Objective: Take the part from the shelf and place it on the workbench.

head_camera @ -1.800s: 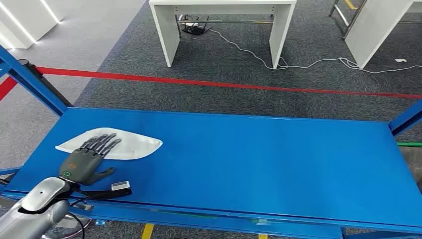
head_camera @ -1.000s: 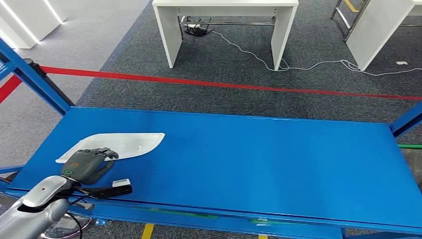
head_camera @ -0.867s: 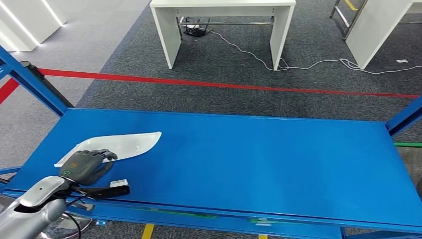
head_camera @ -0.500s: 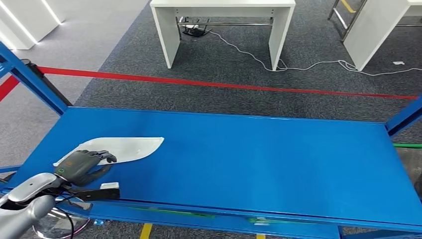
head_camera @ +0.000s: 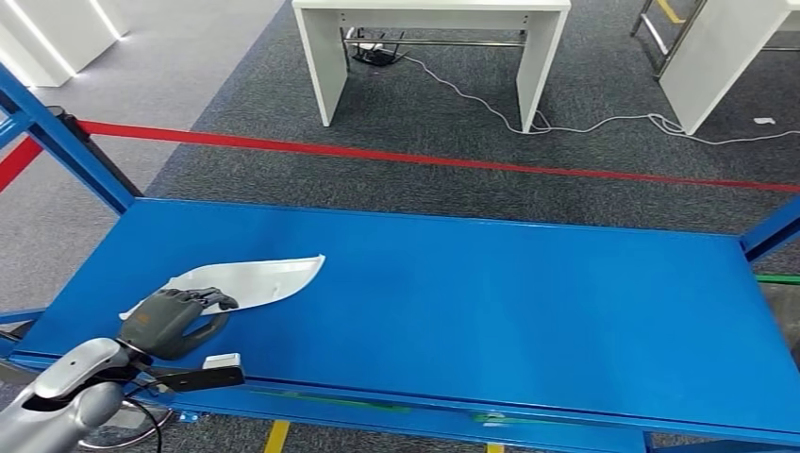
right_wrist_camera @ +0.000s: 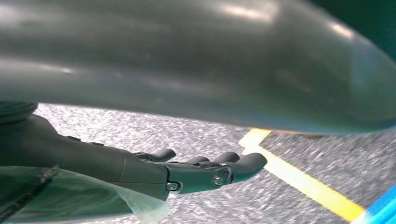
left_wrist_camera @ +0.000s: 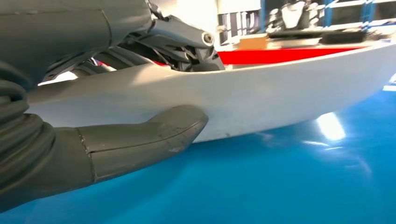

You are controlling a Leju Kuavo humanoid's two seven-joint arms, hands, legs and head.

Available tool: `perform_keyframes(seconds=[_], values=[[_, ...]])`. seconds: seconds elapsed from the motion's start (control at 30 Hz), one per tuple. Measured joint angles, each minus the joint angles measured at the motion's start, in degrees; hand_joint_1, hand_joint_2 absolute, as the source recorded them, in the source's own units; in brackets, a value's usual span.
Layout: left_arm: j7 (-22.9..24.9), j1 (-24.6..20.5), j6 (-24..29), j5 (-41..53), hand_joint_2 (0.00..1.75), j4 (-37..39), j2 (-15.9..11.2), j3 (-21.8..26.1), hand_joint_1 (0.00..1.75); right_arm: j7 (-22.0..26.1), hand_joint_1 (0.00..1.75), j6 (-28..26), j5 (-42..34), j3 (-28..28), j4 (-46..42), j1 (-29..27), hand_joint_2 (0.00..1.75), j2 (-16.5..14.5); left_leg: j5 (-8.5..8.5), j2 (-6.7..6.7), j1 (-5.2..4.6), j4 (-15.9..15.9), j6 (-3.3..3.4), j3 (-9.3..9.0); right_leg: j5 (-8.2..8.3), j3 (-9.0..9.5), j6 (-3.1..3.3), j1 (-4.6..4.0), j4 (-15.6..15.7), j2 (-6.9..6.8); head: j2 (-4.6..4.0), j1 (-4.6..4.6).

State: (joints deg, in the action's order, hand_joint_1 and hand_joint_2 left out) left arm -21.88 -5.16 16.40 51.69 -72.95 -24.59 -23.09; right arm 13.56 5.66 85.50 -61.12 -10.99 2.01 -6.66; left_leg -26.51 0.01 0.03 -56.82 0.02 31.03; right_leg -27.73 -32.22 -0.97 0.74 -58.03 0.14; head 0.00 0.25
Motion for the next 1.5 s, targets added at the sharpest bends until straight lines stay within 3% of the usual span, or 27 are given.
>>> perform_keyframes(seconds=[0.07,0.13,0.23,0.27,0.3,0.33,0.43,0.5,0.57,0.63,0.67,0.73,0.77,0.8,0.83,0.87,0.9,0.97,1.0,1.1,1.17,1.23,1.3,1.33,1.37,1.43,1.5], values=[[-0.13,0.25,0.33,-0.11,1.75,-0.53,0.41,0.05,1.75,-0.01,0.0,-0.01,-0.01,0.01,-0.01,-0.11,0.0,0.01,-0.08,-0.02,0.12,-0.17,-0.5,0.13,0.2,0.0,0.86,-0.05,0.05,0.06,0.0,-0.01],[-0.25,0.44,0.74,-0.2,1.75,-0.9,0.68,0.15,1.75,-0.01,0.0,-0.03,-0.06,0.01,-0.02,-0.08,0.0,0.02,-1.68,-0.02,0.31,-2.29,-1.06,0.98,0.38,0.03,1.55,0.07,0.24,0.05,0.0,-0.15],[-0.73,0.95,2.29,-0.69,1.75,-1.23,1.45,0.31,1.75,-0.01,0.0,-0.06,-0.11,0.01,-0.01,-0.02,0.0,0.02,-6.94,-0.02,0.42,-12.83,-1.64,5.73,0.39,-0.03,2.05,0.05,0.3,0.02,0.0,-0.37],[-0.92,1.28,3.17,-0.81,1.75,-1.44,1.9,0.36,1.75,-0.01,0.0,-0.1,-0.12,0.01,-0.01,-0.08,0.0,0.02,-7.87,-0.02,0.42,-15.85,-1.67,7.15,0.37,-0.04,2.08,-0.01,0.29,0.02,0.0,-0.37],[-1.08,1.63,4.14,-0.82,1.75,-1.77,2.42,0.4,1.75,-0.01,0.0,-0.15,-0.14,0.01,-0.01,-0.12,0.0,0.02,-7.67,-0.02,0.42,-16.95,-1.59,7.72,0.36,-0.04,2.09,-0.07,0.27,0.03,0.0,-0.37],[-1.15,1.93,5.21,-0.76,1.75,-2.23,2.97,0.48,1.75,-0.01,0.0,-0.2,-0.16,0.01,-0.01,-0.14,0.0,0.01,-6.31,-0.02,0.42,-15.72,-1.4,7.24,0.36,0.01,2.08,-0.14,0.25,0.06,0.0,-0.37],[-0.88,2.23,8.0,-0.33,1.75,-3.79,4.53,0.93,1.75,-0.01,0.0,-0.26,-0.25,0.01,0.0,-0.03,0.0,-0.02,-0.7,-0.03,0.2,-4.46,-0.41,2.19,0.31,0.13,1.91,-0.36,0.21,0.17,0.0,-0.34],[-0.66,2.26,8.81,-0.1,1.75,-4.49,5.29,1.21,1.75,-0.02,0.0,-0.27,-0.3,0.01,0.0,-0.01,0.0,-0.04,-0.02,-0.03,-0.06,-0.85,-0.02,0.75,0.38,-0.13,1.44,-0.48,0.18,0.2,0.0,-0.31],[-0.63,2.47,9.49,-0.09,1.75,-4.97,5.98,1.45,1.75,-0.03,0.0,-0.33,-0.31,0.01,0.0,-0.03,0.0,-0.05,0.07,-0.02,-0.08,-0.45,0.3,0.83,0.48,-0.31,0.74,-0.49,0.3,0.18,0.0,-0.31],[-0.89,2.69,11.14,-0.35,1.75,-5.49,6.94,1.83,1.75,-0.03,0.0,-0.48,-0.28,0.01,0.0,-0.03,0.0,-0.05,0.51,0.05,0.17,0.07,0.87,0.76,-0.62,-1.06,0.11,-0.47,-0.95,0.14,0.0,-0.18],[-1.14,2.78,12.37,-0.71,1.75,-5.82,7.61,2.13,1.75,-0.03,0.0,-0.56,-0.28,0.01,0.0,-0.03,0.0,-0.05,0.71,0.1,0.32,0.31,1.15,0.74,-2.05,-2.16,-0.12,-0.46,-3.22,0.13,0.0,-0.08],[-1.7,2.98,14.8,-1.92,1.75,-6.59,9.3,2.8,1.75,-0.03,0.0,-0.62,-0.27,0.01,0.01,-0.06,0.0,-0.05,0.82,0.16,0.3,0.3,1.42,0.91,-5.82,-5.57,-0.46,-0.36,-10.68,0.11,0.0,0.05],[-2.01,3.14,15.82,-2.75,1.75,-7.04,10.27,3.1,1.75,-0.03,0.0,-0.62,-0.27,0.0,0.01,-0.1,0.0,-0.07,0.84,0.17,0.28,0.26,1.45,0.98,-7.07,-7.12,-0.61,-0.3,-14.09,0.1,0.0,0.04],[-2.33,3.33,16.62,-3.66,1.75,-7.54,11.22,3.38,1.75,-0.05,0.0,-0.62,-0.26,0.0,0.02,-0.14,0.0,-0.08,0.85,0.18,0.26,0.2,1.47,1.01,-7.31,-7.88,-0.74,-0.26,-15.84,0.09,0.0,0.04],[-2.67,3.54,17.32,-4.62,1.75,-8.17,12.16,3.68,1.75,-0.07,0.0,-0.63,-0.26,-0.01,0.02,-0.15,0.0,-0.09,0.85,0.18,0.25,0.13,1.46,1.02,-6.44,-7.57,-0.81,-0.21,-15.33,0.07,0.0,0.06],[-3.06,3.72,18.01,-5.62,1.75,-8.94,13.13,3.99,1.75,-0.08,0.0,-0.66,-0.26,-0.01,0.02,-0.14,0.0,-0.09,0.84,0.17,0.26,0.04,1.43,1.01,-4.64,-6.14,-0.8,-0.16,-12.54,0.03,0.0,0.05],[-3.5,3.85,18.65,-6.6,1.75,-9.83,14.1,4.32,1.75,-0.09,0.0,-0.69,-0.26,-0.01,0.02,-0.09,0.0,-0.09,0.8,0.16,0.26,-0.08,1.36,1.01,-2.66,-4.05,-0.73,-0.11,-8.37,-0.04,0.0,0.06],[-4.51,3.97,19.8,-8.7,1.75,-11.77,15.83,5.01,1.75,-0.09,0.0,-0.75,-0.25,-0.02,0.02,0.06,0.0,-0.11,0.73,0.12,0.02,-0.52,0.97,1.27,-0.34,-0.45,-0.41,-0.11,-1.51,-0.1,0.0,0.02],[-5.09,4.02,20.16,-9.86,1.75,-12.72,16.63,5.32,1.75,-0.09,0.0,-0.77,-0.24,-0.02,0.02,0.08,0.0,-0.13,0.79,0.1,-0.09,-0.72,0.69,1.46,-0.07,0.28,-0.19,-0.15,-0.11,-0.07,0.0,-0.01],[-6.82,4.46,20.85,-13.11,1.75,-15.48,18.59,6.16,1.75,-0.2,0.0,-0.79,-0.22,-0.04,0.04,-0.1,0.0,-0.21,0.78,0.05,-0.07,-1.14,-0.12,1.88,0.34,0.04,0.72,-0.13,0.0,0.0,0.0,-0.04],[-7.64,4.73,21.26,-14.45,1.75,-17.14,19.54,6.67,1.75,-0.39,0.0,-0.79,-0.26,-0.05,0.06,-0.02,0.0,-0.27,-1.87,0.02,0.07,-3.94,-0.71,2.92,0.89,-0.42,1.51,0.06,0.19,-0.12,0.0,-0.27],[-8.43,4.96,21.47,-15.89,1.75,-18.47,20.34,7.03,1.75,-0.62,0.0,-0.79,-0.28,-0.07,0.07,0.09,0.0,-0.32,-6.57,0.02,0.21,-10.75,-1.23,5.2,1.37,-1.13,1.87,0.05,0.21,-0.22,0.0,-0.51],[-9.11,5.33,21.54,-17.31,1.75,-19.55,21.1,7.25,1.75,-0.73,0.0,-0.78,-0.27,-0.08,0.07,0.04,0.0,-0.33,-9.37,0.01,0.25,-16.39,-1.36,6.55,1.94,-1.97,1.88,-0.07,0.13,-0.32,0.0,-0.52],[-9.31,5.48,21.57,-17.74,1.75,-20.04,21.41,7.31,1.75,-0.73,0.0,-0.78,-0.26,-0.09,0.07,0.01,0.0,-0.33,-9.2,0.01,0.25,-16.33,-1.25,5.84,2.28,-2.43,1.86,-0.14,0.07,-0.35,0.0,-0.53],[-9.42,5.56,21.6,-17.97,1.75,-20.48,21.68,7.35,1.75,-0.73,0.0,-0.78,-0.27,-0.1,0.07,0.01,0.0,-0.34,-8.08,0.01,0.22,-13.98,-1.01,4.03,2.65,-2.88,1.83,-0.21,0.03,-0.35,0.0,-0.53],[-9.54,5.56,21.64,-18.14,1.75,-21.34,22.09,7.41,1.75,-0.73,0.0,-0.79,-0.27,-0.1,0.07,0.05,0.0,-0.4,-5.32,0.01,0.03,-5.5,-0.29,-1.26,3.42,-3.56,1.69,-0.35,-0.02,-0.31,0.0,-0.51],[-9.8,5.56,21.82,-18.38,1.75,-22.11,22.48,7.47,1.75,-0.72,0.0,-0.79,-0.28,-0.11,0.07,0.07,0.0,-0.49,-4.02,0.04,-0.33,-0.26,0.28,-4.05,4.2,-3.93,1.19,-0.4,0.01,-0.32,0.0,-0.47]])
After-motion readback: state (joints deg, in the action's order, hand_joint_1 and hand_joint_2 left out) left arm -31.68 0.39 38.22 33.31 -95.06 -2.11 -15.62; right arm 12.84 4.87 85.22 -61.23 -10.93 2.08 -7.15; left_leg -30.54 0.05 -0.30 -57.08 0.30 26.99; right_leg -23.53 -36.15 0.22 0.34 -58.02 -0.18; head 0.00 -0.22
